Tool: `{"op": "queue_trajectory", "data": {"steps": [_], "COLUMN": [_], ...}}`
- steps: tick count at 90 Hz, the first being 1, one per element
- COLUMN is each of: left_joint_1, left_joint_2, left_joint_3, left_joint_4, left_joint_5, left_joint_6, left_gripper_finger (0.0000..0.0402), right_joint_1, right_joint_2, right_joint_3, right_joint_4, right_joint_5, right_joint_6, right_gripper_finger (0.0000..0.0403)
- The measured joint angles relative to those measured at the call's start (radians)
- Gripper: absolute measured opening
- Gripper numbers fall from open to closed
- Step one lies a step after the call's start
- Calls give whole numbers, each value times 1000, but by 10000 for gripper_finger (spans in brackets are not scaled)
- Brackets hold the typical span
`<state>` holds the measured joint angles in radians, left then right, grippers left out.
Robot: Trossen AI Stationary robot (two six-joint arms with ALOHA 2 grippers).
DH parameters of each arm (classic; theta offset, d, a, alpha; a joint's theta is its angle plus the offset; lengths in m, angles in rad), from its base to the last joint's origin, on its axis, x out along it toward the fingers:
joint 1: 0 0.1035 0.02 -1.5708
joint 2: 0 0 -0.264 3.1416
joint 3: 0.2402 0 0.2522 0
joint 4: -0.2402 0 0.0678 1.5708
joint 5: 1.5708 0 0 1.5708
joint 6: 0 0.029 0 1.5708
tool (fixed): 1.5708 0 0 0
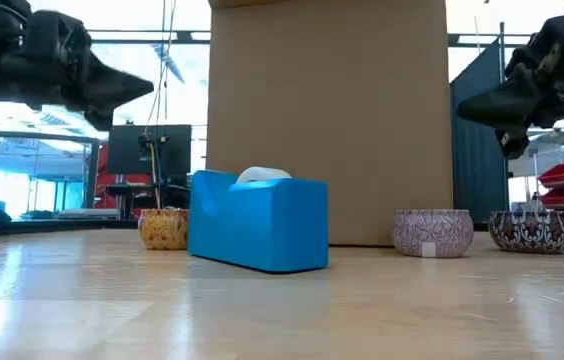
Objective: Wrap mug
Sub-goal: Return to Home Position
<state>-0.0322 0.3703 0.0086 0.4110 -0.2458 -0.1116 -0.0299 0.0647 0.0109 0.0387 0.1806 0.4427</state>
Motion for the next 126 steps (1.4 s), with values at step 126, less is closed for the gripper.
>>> {"op": "queue_trajectory", "data": {"steps": [126], "left_joint_1": [-1], "left_joint_2": [15], "left_joint_3": [-1], "left_joint_4": [-66], "left_joint_5": [-8], "left_joint_6": [-50], "left_gripper_finger": [6], "right_joint_1": [0], "right_joint_2": [0], "right_joint_3": [0], "right_joint_4": [4], "right_joint_5": [3], "right_joint_6": [0], "right_gripper_finger": [11]}}
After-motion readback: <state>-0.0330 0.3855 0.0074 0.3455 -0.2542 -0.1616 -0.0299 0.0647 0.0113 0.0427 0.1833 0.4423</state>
